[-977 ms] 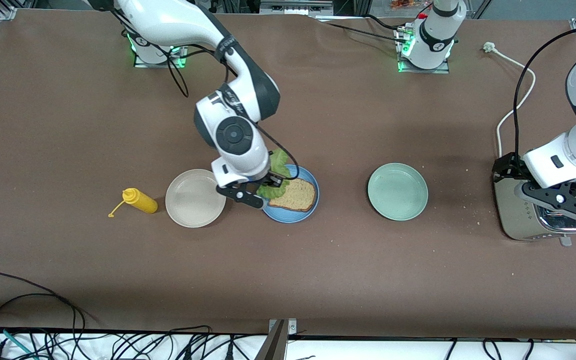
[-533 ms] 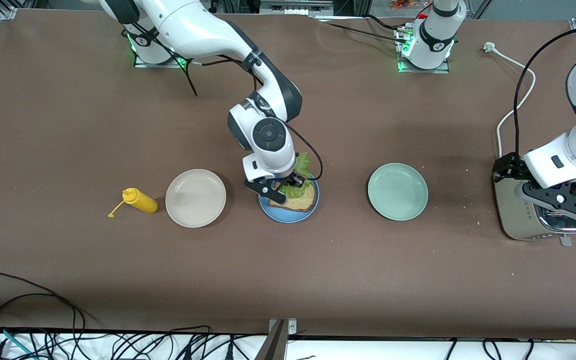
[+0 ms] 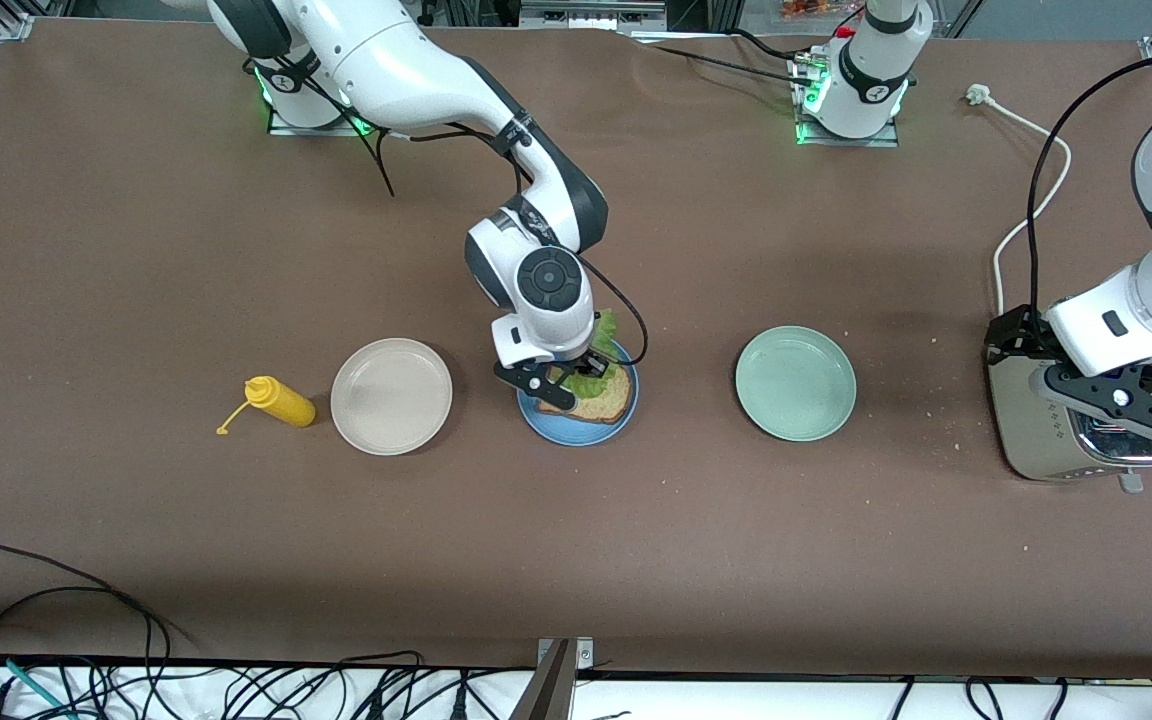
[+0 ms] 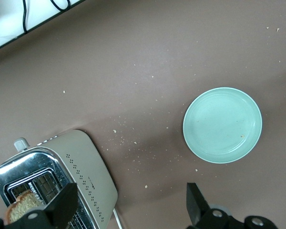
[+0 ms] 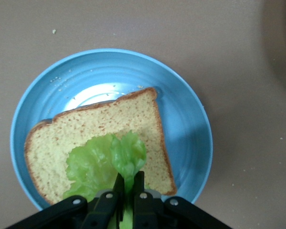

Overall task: Make sandwich in blue plate with both arms
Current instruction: 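Lower the lettuce onto the bread and open the right gripper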

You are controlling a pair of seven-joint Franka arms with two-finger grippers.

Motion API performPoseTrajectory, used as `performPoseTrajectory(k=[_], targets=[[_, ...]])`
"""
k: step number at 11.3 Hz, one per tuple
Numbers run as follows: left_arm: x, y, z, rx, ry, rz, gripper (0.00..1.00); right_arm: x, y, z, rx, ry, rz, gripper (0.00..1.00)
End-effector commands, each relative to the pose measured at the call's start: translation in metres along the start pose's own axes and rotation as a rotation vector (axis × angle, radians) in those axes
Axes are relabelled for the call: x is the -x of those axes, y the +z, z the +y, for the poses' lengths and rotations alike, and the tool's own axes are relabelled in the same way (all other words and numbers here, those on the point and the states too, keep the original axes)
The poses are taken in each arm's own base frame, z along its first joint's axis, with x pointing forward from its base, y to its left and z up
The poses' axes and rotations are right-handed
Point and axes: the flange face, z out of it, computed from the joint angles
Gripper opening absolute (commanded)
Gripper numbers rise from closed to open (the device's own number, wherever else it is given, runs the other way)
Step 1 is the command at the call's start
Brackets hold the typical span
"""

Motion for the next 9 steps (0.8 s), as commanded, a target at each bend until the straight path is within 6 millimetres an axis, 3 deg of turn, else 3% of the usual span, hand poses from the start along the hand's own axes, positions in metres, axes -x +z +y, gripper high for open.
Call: performPoseTrajectory(k=[1, 2, 3, 5, 9], targets=[[0.000, -0.003, 0.000, 0.013, -0.001, 0.002, 1.00, -0.001, 0.007, -0.006, 0.007, -0.011, 0.035, 0.00], [0.000, -0.002, 0.000, 0.014, -0.001, 0.001, 1.00, -0.002, 0.005, -0.006, 0.005, -0.011, 0.035, 0.00], [0.001, -0.002, -0.001, 0.013, -0.002, 0.000, 1.00, -0.003, 0.005, -0.005, 0.005, -0.009, 0.035, 0.12], [0.000, -0.002, 0.000, 0.014, -0.001, -0.001, 1.00, -0.005, 0.003, -0.005, 0.005, -0.005, 0.042, 1.00], [0.002, -0.003, -0.004, 0.013, -0.004, 0.002, 1.00, -0.012, -0.006, -0.004, -0.005, -0.014, 0.061, 1.00]])
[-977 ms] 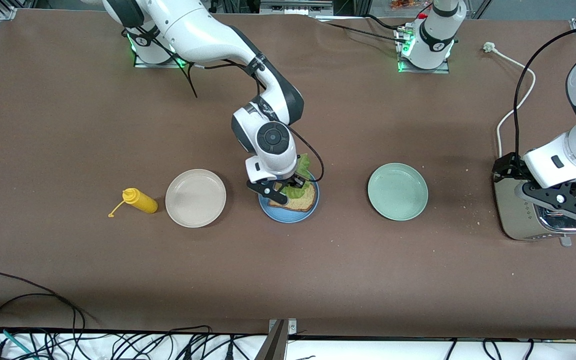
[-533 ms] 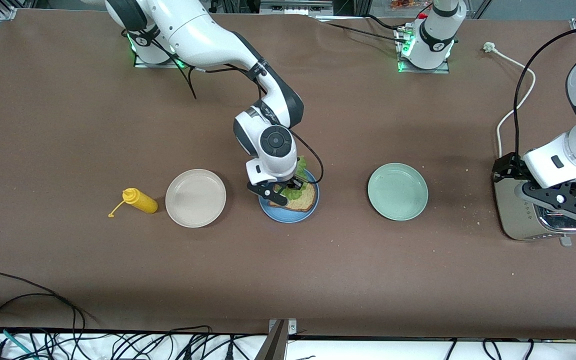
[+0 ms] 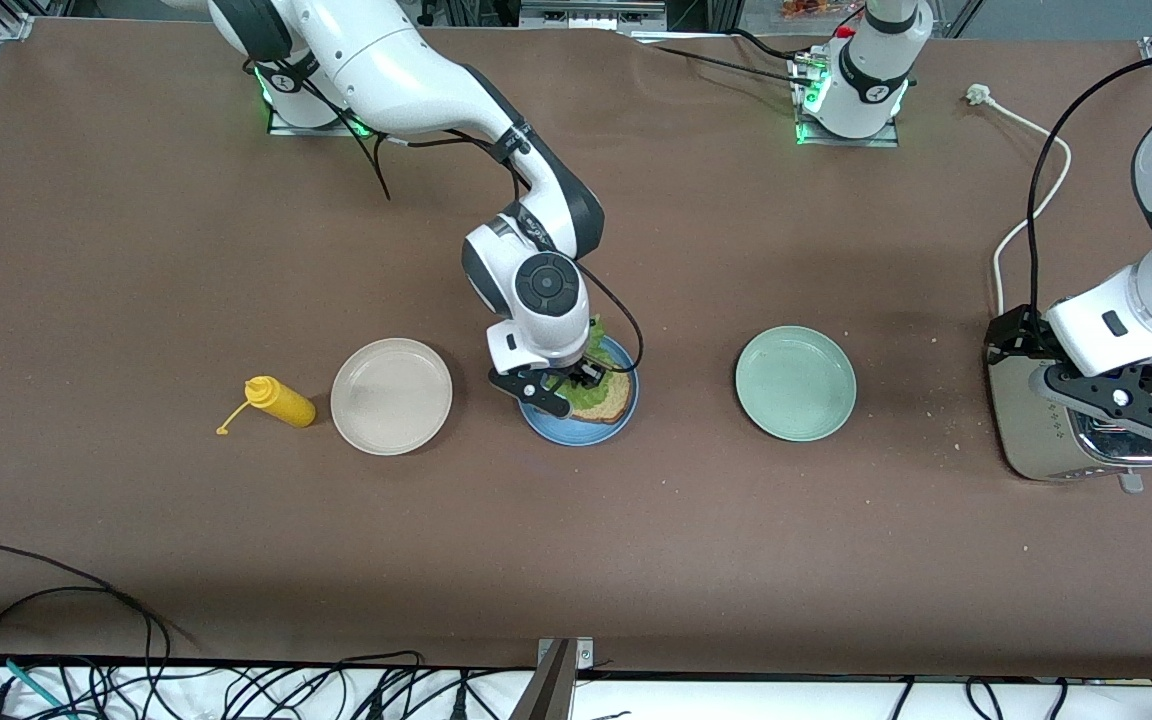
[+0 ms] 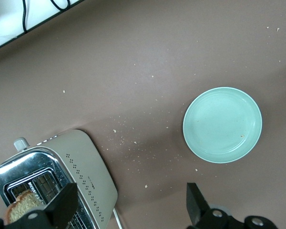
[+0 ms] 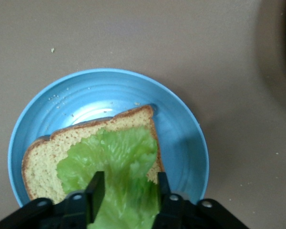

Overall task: Make sandwich in blue plate with both arms
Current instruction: 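Lower the lettuce onto the bread and open the right gripper, then draw the right gripper back from the blue plate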

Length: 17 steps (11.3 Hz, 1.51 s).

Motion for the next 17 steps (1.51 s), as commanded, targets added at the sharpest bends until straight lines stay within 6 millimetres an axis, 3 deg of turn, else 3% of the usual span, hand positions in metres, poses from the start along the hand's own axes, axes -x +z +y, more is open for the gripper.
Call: performPoseTrajectory(k=[1, 3, 7, 10, 12, 17], targets=[[0.002, -0.004, -0.004, 0.012, -0.006, 0.004, 1.00, -0.002, -0.009, -0.005, -0.006, -0.018, 0.029, 1.00], [0.002, -0.003, -0.004, 0.013, -0.006, 0.003, 1.00, -0.005, -0.016, -0.004, -0.011, -0.017, 0.029, 1.00], [0.002, -0.004, -0.004, 0.014, -0.007, 0.005, 1.00, -0.042, -0.070, 0.012, -0.046, -0.036, 0.019, 1.00], [0.002, -0.004, -0.005, 0.014, -0.006, 0.005, 1.00, -0.087, -0.116, 0.051, -0.044, -0.117, -0.066, 1.00], [0.002, -0.004, -0.005, 0.014, -0.007, 0.005, 1.00, -0.116, -0.137, 0.087, -0.052, -0.178, -0.105, 1.00], [0.002, -0.004, -0.005, 0.014, -0.007, 0.005, 1.00, -0.141, -0.185, 0.159, -0.029, -0.379, -0.163, 1.00]])
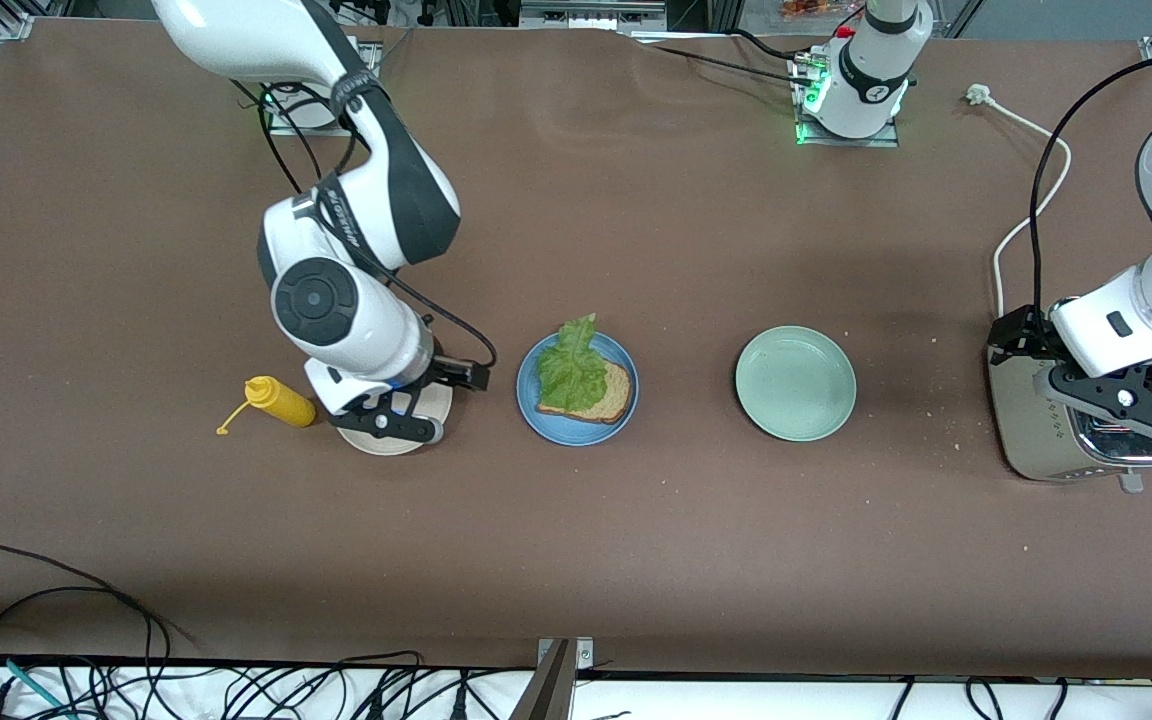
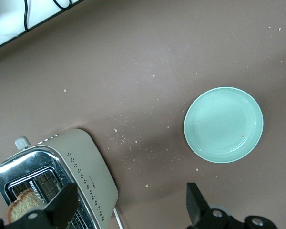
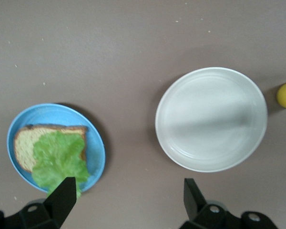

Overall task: Make sandwich in blue plate with both arms
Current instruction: 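Draw the right gripper back from the blue plate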

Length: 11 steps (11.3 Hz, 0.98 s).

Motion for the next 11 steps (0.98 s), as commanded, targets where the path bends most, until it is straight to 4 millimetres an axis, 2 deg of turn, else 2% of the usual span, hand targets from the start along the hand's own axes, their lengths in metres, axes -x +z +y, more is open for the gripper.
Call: performPoseTrajectory(k=[1, 6, 9, 11], targets=[[0.001, -0.004, -0.002, 0.013, -0.002, 0.005, 1.00, 0.013, -0.032, 0.056, -0.018, -0.106, -0.047, 1.00], [0.001, -0.004, -0.002, 0.013, -0.002, 0.005, 1.00, 0.022, -0.062, 0.155, -0.057, -0.292, -0.089, 1.00], [0.001, -0.004, -0.002, 0.013, -0.002, 0.005, 1.00, 0.015, -0.073, 0.214, -0.081, -0.394, -0.113, 1.00], [0.001, -0.004, -0.002, 0.013, -0.002, 0.005, 1.00, 0.009, -0.076, 0.255, -0.106, -0.523, -0.130, 1.00]])
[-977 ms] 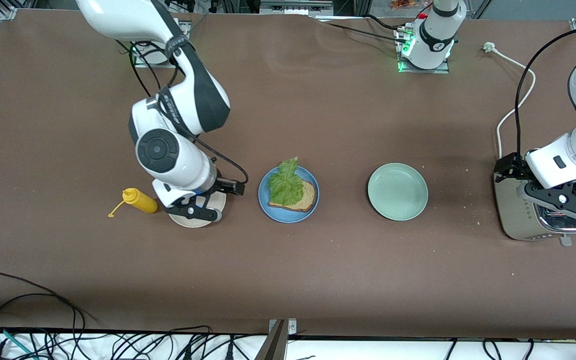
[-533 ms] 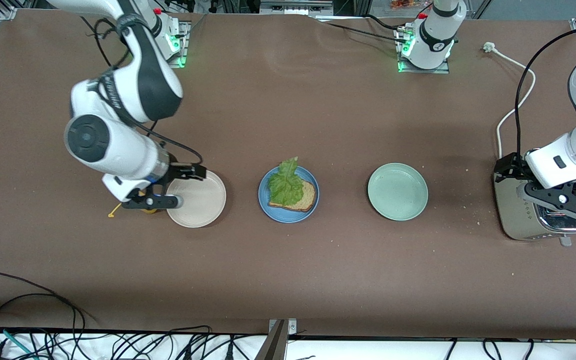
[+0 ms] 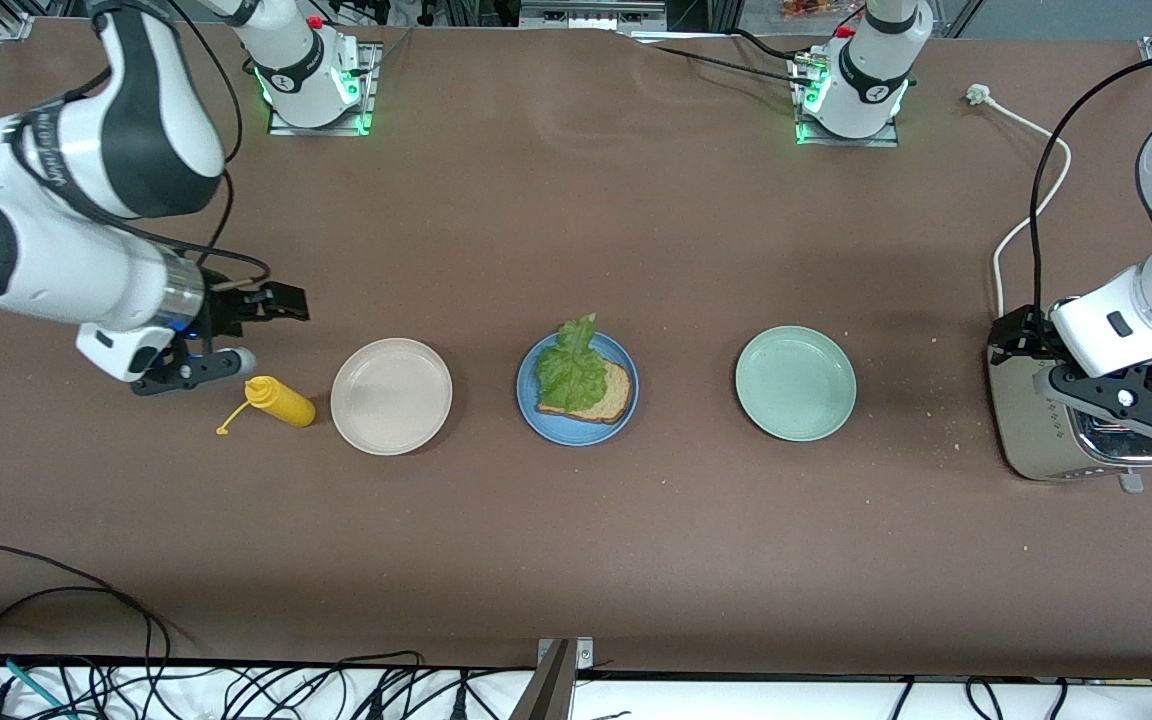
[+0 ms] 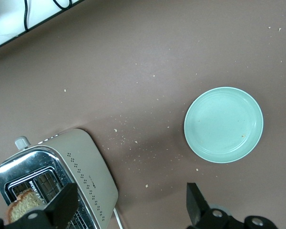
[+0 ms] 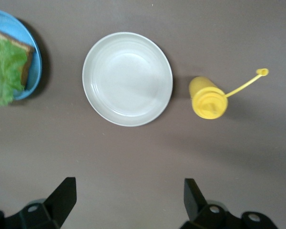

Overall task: Make sandwich in blue plate with both arms
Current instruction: 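Draw the right gripper back from the blue plate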

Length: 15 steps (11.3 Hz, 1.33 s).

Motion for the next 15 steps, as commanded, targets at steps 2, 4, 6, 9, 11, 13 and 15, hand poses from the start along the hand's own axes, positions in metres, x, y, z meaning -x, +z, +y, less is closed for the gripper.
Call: performPoseTrajectory(k=[2, 4, 6, 9, 11, 13, 15], targets=[[0.001, -0.004, -0.001, 0.013, -0.003, 0.005, 1.00, 0.028, -0.003, 0.066, -0.048, -0.227, -0.017, 1.00], [0.001, -0.004, -0.001, 0.013, -0.003, 0.005, 1.00, 0.032, -0.003, 0.099, -0.057, -0.344, 0.000, 1.00], [0.001, -0.004, -0.001, 0.013, -0.003, 0.005, 1.00, 0.036, -0.004, 0.117, -0.062, -0.396, 0.008, 1.00], [0.001, -0.004, -0.001, 0.014, -0.003, 0.004, 1.00, 0.032, 0.011, 0.147, -0.086, -0.505, 0.010, 1.00], [0.000, -0.004, -0.001, 0.014, -0.002, 0.005, 1.00, 0.032, 0.033, 0.185, -0.166, -0.584, 0.050, 1.00], [0.000, -0.004, -0.001, 0.014, -0.002, 0.005, 1.00, 0.031, 0.058, 0.215, -0.211, -0.691, 0.082, 1.00], [0.000, -0.004, -0.001, 0.014, -0.002, 0.005, 1.00, 0.029, 0.089, 0.238, -0.299, -0.789, 0.145, 1.00]])
